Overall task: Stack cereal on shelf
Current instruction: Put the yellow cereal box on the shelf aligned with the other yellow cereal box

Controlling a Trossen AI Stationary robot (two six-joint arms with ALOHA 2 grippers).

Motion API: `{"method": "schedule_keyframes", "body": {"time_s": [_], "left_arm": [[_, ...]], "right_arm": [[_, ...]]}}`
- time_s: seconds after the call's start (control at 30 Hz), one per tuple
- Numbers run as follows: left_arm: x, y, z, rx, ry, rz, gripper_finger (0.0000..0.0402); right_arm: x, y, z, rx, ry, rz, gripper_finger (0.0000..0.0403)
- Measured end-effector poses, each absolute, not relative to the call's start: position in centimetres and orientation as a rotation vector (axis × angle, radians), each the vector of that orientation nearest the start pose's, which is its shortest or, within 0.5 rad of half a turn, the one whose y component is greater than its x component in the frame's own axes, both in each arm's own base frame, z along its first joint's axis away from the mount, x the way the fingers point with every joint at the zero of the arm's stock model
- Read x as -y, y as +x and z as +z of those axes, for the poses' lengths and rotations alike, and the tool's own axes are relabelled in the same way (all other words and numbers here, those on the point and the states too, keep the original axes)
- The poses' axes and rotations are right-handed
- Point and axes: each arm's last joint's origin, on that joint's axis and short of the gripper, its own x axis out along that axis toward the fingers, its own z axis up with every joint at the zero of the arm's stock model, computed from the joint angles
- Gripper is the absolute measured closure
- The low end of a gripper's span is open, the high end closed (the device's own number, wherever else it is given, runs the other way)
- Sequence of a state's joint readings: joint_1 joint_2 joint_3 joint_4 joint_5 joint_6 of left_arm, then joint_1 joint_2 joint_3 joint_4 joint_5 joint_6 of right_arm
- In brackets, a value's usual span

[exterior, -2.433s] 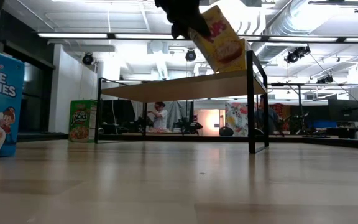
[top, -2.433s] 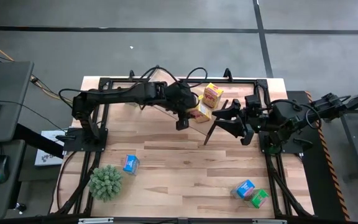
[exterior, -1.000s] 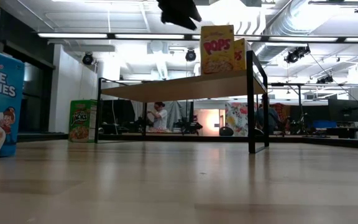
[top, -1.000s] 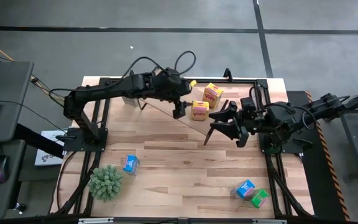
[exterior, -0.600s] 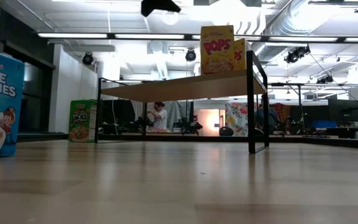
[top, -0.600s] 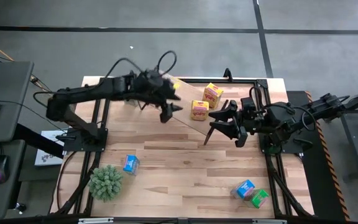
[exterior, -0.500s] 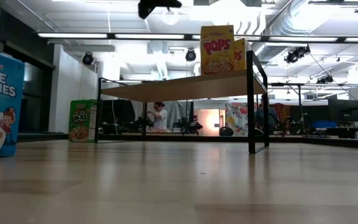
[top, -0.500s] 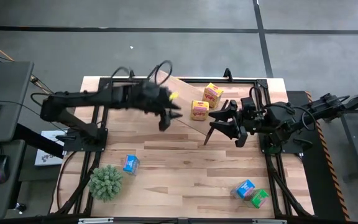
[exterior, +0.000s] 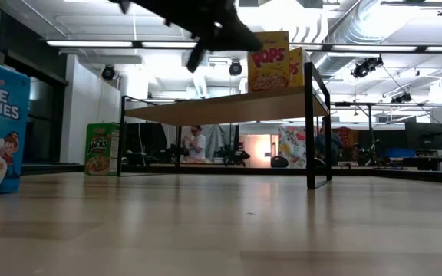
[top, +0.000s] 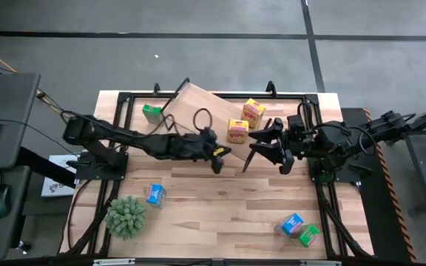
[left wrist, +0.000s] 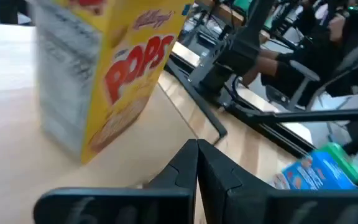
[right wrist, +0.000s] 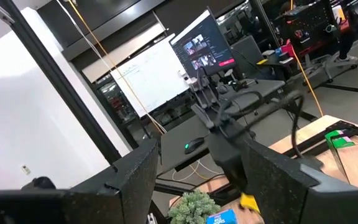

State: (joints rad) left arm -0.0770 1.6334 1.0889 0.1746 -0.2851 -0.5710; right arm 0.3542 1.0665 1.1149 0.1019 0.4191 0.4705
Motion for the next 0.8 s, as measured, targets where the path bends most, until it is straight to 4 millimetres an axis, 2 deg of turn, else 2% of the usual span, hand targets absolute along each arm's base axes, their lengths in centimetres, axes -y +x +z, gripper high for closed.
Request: {"method": "schedule_keyframes", "body": {"time_s": [0.13, 0.27, 0.8], "left_arm": [[1.3, 37.7, 24.8, -0.334, -0.470, 0.401, 0.0401], [0.5, 38.2, 25.0, -0.321, -0.443, 0.468, 0.0401], [-2.4, 38.4, 25.0, -0.310, -0.433, 0.496, 0.0401]], "right_arm": [[-6.8, 21.7, 42.0, 0.149, 0.545, -0.029, 0.0178], [-6.8, 21.7, 42.0, 0.146, 0.545, -0.028, 0.0178], [-6.8, 21.7, 42.0, 0.145, 0.542, -0.028, 0.0178]]}}
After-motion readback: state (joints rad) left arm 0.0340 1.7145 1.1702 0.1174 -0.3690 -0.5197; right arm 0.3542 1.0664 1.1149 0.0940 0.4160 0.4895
